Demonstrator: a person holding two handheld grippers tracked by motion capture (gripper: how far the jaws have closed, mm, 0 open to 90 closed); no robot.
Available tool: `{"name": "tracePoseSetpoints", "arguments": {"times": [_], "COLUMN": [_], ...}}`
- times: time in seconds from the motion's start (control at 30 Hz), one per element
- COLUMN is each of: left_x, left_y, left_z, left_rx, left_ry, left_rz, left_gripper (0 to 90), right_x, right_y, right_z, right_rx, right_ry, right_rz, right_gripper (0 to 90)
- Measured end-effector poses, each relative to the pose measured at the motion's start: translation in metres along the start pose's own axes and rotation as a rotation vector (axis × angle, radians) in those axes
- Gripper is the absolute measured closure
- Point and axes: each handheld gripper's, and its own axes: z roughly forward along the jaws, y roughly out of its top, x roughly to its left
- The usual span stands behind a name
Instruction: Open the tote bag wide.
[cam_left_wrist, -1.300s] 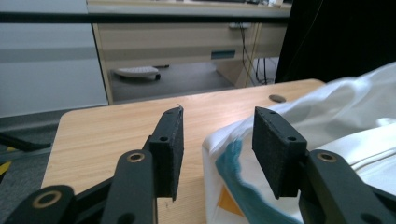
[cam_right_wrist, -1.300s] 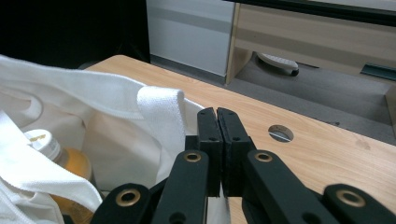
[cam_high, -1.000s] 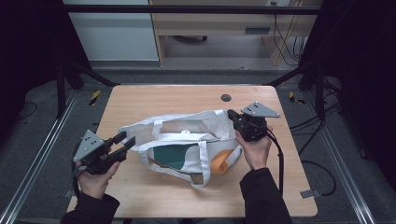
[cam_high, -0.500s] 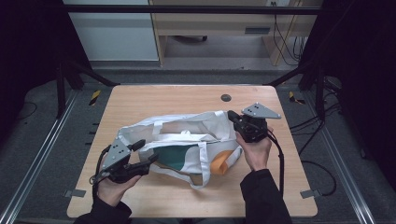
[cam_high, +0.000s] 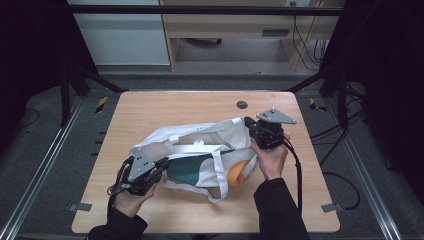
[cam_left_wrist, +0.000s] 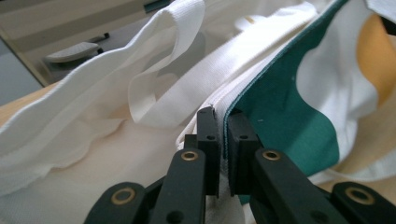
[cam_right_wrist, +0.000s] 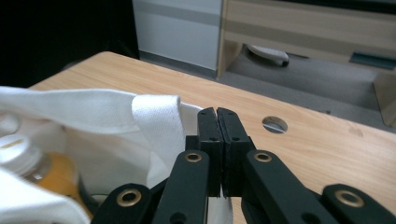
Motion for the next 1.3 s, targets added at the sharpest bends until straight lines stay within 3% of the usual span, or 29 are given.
{"name": "tracePoseSetpoints", "arguments": {"times": [0.3,0.43,0.5,0.53,0.6,0.67,0.73,0.8,0.87,0.97,1.0,1.1,1.13,1.23,1.3], "left_x": [-0.010,-0.014,-0.014,-0.012,-0.011,-0.007,-0.001,0.002,0.012,0.019,0.028,0.038,0.046,0.049,0.047], "left_y": [-0.015,-0.017,-0.017,-0.014,-0.011,-0.003,0.008,0.012,0.022,0.027,0.030,0.029,0.025,0.021,0.017], "left_z": [0.006,0.008,0.008,0.005,0.003,-0.005,-0.017,-0.021,-0.033,-0.036,-0.033,-0.025,-0.016,-0.008,-0.002], "left_rx": [0.062,0.076,0.069,0.060,0.040,0.015,-0.034,-0.048,-0.087,-0.092,-0.077,-0.060,-0.041,-0.025,-0.012], "left_ry": [-0.056,-0.059,-0.050,-0.062,-0.063,-0.054,-0.029,-0.020,0.021,0.070,0.097,0.080,0.048,0.029,0.016], "left_rz": [0.040,0.050,0.043,0.019,-0.003,-0.026,-0.045,-0.053,-0.062,-0.047,-0.043,-0.061,-0.083,-0.083,-0.074], "left_gripper": [87.9,87.8,86.9,84.5,75.6,68.6,66.3,65.0,62.1,55.9,54.8,47.4,46.4,46.2,50.7], "right_x": [-0.008,-0.010,-0.009,-0.008,-0.007,-0.007,-0.007,-0.006,-0.005,-0.004,-0.004,-0.005,-0.005,-0.005,-0.005], "right_y": [-0.007,-0.010,-0.010,-0.009,-0.008,-0.008,-0.008,-0.007,-0.007,-0.006,-0.006,-0.006,-0.006,-0.006,-0.006], "right_z": [0.034,0.041,0.041,0.039,0.037,0.035,0.033,0.031,0.030,0.029,0.028,0.028,0.028,0.029,0.030], "right_rx": [0.062,0.075,0.071,0.060,0.052,0.048,0.047,0.045,0.042,0.037,0.036,0.035,0.035,0.035,0.037], "right_ry": [-0.035,-0.039,-0.034,-0.025,-0.017,-0.014,-0.013,-0.012,-0.010,-0.005,-0.003,-0.001,0.002,0.003,0.003], "right_rz": [0.033,0.037,0.031,0.024,0.017,0.013,0.010,0.011,0.008,0.003,0.004,0.004,0.005,0.005,0.010], "right_gripper": [89.6,89.6,89.6,89.5,89.5,89.5,89.5,89.5,89.4,89.4,89.4,89.4,89.4,89.4,89.4]}}
